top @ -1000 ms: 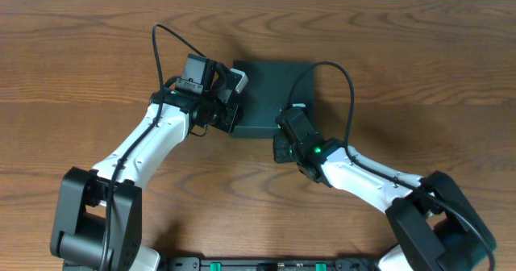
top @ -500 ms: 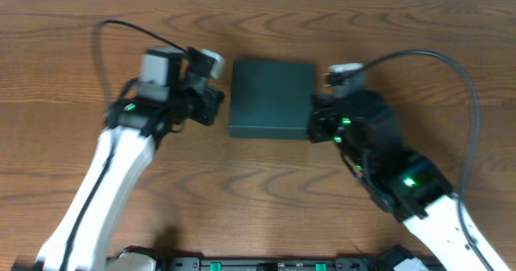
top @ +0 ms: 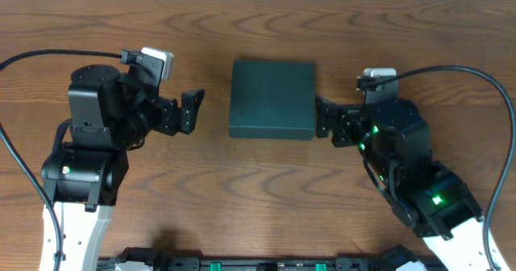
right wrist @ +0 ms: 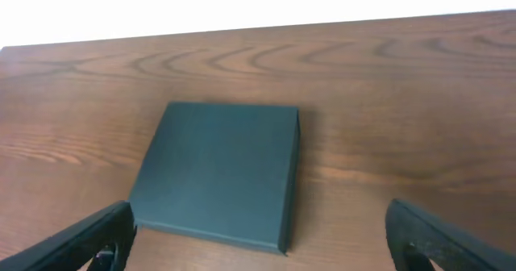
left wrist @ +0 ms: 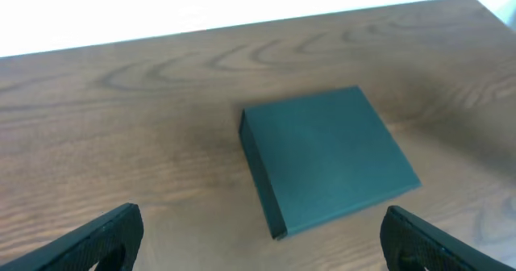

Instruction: Pack container

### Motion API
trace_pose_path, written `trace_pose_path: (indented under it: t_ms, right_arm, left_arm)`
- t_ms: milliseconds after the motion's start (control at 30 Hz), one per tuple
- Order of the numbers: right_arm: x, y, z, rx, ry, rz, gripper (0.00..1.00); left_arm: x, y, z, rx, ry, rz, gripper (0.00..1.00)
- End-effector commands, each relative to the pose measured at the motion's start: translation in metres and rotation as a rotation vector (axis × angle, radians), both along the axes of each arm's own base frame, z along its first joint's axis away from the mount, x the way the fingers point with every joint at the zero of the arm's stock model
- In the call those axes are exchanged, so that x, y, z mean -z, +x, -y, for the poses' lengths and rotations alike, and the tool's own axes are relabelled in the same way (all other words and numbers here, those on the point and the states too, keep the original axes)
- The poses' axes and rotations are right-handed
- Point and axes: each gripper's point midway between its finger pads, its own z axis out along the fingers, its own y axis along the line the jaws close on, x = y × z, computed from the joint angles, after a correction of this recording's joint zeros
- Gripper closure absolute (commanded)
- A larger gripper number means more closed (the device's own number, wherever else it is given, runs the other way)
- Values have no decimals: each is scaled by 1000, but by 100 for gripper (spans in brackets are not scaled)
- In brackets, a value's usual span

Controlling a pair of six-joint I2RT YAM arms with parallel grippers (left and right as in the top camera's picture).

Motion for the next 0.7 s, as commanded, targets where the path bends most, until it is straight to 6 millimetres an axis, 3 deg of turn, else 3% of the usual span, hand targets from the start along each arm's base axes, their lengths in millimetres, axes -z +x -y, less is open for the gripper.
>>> trace_pose_path:
  t_ms: [0, 667]
  right_arm:
    - [2, -4, 5, 5, -11, -9, 1]
    - [32, -6, 6, 5, -68, -118, 1]
  left_arm:
    - [-4, 0, -3, -25, -11, 1, 5]
    - [8, -9, -4, -36, -15, -71, 5]
